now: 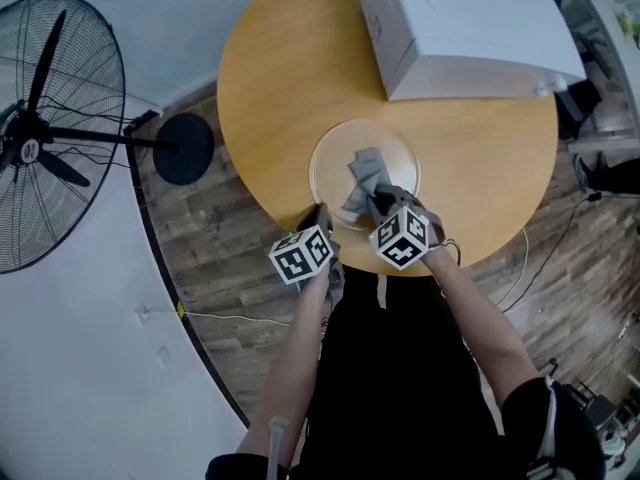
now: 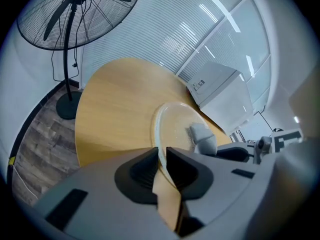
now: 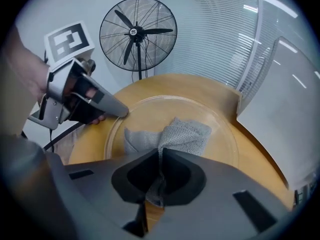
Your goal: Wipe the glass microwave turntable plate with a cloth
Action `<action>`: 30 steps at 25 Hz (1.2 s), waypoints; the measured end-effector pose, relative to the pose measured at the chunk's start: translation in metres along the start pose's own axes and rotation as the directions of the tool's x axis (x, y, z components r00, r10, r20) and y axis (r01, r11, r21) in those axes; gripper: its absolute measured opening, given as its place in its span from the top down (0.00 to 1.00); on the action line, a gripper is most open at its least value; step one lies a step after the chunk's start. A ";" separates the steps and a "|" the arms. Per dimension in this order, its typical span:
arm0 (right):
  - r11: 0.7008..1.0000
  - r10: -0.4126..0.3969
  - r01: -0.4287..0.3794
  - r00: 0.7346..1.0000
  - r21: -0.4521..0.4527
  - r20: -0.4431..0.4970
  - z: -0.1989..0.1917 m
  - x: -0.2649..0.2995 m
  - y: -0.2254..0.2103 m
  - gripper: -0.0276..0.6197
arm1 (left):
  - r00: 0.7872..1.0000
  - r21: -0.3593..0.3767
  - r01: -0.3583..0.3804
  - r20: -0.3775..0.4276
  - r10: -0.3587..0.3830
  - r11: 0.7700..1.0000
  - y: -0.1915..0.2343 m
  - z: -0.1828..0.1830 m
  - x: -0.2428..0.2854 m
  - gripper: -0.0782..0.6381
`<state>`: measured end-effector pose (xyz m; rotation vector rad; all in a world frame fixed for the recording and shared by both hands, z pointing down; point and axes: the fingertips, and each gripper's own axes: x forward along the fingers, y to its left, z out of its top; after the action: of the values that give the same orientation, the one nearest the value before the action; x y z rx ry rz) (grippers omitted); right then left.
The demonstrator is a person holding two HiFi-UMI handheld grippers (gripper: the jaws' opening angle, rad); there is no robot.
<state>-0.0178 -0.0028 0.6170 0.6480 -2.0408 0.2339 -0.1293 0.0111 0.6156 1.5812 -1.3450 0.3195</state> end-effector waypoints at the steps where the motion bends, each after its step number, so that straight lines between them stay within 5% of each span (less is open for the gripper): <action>1: 1.000 0.014 -0.014 1.000 0.000 -0.008 -0.005 -0.003 0.004 0.92 | 1.000 0.002 0.000 -0.001 0.000 1.000 0.000 0.000 0.000 0.83; 6: 0.996 0.079 -0.076 0.995 0.049 -0.053 -0.027 -0.017 0.007 0.92 | 1.000 0.015 -0.009 0.007 0.009 1.000 0.001 0.002 0.001 0.83; 12: 0.969 0.037 -0.058 0.995 0.238 0.094 -0.017 -0.067 -0.012 0.92 | 1.000 0.015 -0.002 0.004 0.002 1.000 0.000 -0.001 0.003 0.82; 19: 0.949 -0.015 -0.052 0.978 0.312 0.208 -0.022 -0.136 -0.028 0.92 | 1.000 0.050 0.006 0.012 -0.007 0.999 -0.007 -0.001 0.001 0.79; 23: 0.939 -0.044 -0.058 0.957 0.338 0.286 -0.029 -0.175 -0.040 0.92 | 0.998 0.108 -0.057 0.012 0.056 0.992 -0.017 -0.007 -0.005 0.67; 30: 0.942 -0.062 -0.071 0.923 0.328 0.379 -0.044 -0.223 -0.056 0.92 | 0.983 0.172 -0.154 0.127 0.133 0.973 -0.054 -0.020 -0.052 0.67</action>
<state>0.1365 0.0463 0.4477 0.9623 -2.4045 0.5010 -0.0938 0.0515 0.5600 1.6764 -1.5600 0.4566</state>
